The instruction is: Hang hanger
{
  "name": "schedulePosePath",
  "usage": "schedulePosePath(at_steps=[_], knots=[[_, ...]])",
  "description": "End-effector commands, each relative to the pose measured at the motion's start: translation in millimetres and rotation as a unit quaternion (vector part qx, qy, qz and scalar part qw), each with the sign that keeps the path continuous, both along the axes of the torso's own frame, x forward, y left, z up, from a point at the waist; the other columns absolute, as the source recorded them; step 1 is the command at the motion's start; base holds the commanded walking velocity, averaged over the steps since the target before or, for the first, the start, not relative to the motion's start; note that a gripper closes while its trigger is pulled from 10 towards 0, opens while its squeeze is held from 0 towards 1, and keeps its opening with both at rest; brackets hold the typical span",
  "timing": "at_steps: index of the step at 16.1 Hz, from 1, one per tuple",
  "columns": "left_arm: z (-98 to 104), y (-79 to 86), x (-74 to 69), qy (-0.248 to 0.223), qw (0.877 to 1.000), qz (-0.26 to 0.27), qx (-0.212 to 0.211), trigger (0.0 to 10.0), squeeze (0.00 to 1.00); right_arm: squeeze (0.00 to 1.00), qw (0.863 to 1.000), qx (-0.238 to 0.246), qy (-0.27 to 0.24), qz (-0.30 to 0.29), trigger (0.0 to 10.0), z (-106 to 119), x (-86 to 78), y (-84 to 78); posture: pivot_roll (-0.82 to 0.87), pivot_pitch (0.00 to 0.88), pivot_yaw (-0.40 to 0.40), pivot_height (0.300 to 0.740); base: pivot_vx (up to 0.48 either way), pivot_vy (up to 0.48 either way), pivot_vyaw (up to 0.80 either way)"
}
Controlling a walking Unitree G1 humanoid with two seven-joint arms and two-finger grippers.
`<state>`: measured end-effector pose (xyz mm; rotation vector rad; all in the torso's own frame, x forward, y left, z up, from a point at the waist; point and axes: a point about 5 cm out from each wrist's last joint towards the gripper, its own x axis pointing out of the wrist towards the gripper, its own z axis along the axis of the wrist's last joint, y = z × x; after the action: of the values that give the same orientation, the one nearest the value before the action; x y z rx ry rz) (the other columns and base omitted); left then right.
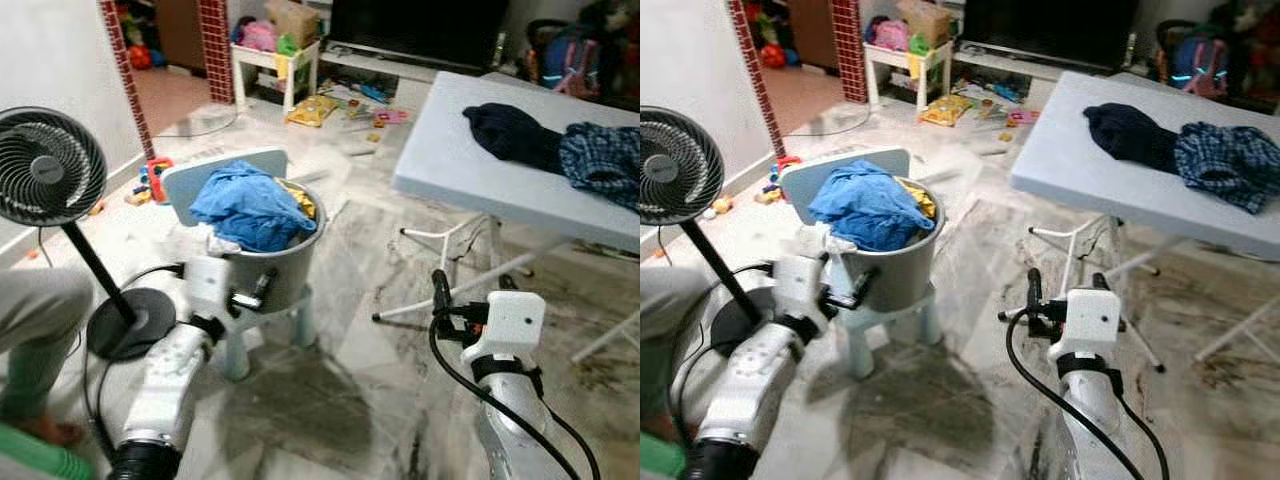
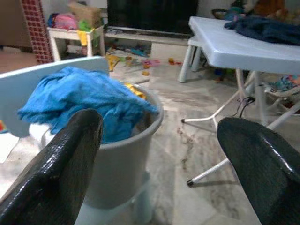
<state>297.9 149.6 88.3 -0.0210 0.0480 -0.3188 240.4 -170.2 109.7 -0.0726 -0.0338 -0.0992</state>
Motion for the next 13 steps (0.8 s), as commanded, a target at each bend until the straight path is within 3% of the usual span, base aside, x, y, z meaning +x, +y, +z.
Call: schedulePosePath(at_steps=[1, 3, 8, 13], knots=[[5.4, -9.9, 1.5, -0.013, 1.000, -0.017, -0.007, 10.0, 0.00, 0.00, 1.000, -0.007, -0.007, -0.011, 10.0, 3.3, 0.2, -6.6, 0.11, 0.000, -0.065, 0.740, 0.461, 0.000, 0.00], [5.8, -10.7, 1.3, -0.015, 1.000, -0.021, -0.008, 10.0, 0.00, 0.00, 1.000, -0.010, -0.008, -0.009, 10.0, 3.5, 0.4, -6.4, 0.11, 0.000, -0.064, 0.740, 0.459, 0.000, 0.00], [5.4, -11.8, 1.2, -0.014, 1.000, -0.024, -0.008, 10.0, 0.00, 0.00, 1.000, -0.013, -0.009, -0.005, 10.0, 3.5, 0.0, -4.5, 0.10, 0.000, -0.063, 0.740, 0.461, 0.000, 0.58], [4.2, -13.3, 1.4, -0.012, 1.000, -0.025, -0.007, 10.0, 0.00, 0.00, 1.000, -0.015, -0.008, -0.002, 10.0, 3.8, 0.4, -4.5, 0.10, 0.000, -0.065, 0.740, 0.458, 0.000, 0.00]])
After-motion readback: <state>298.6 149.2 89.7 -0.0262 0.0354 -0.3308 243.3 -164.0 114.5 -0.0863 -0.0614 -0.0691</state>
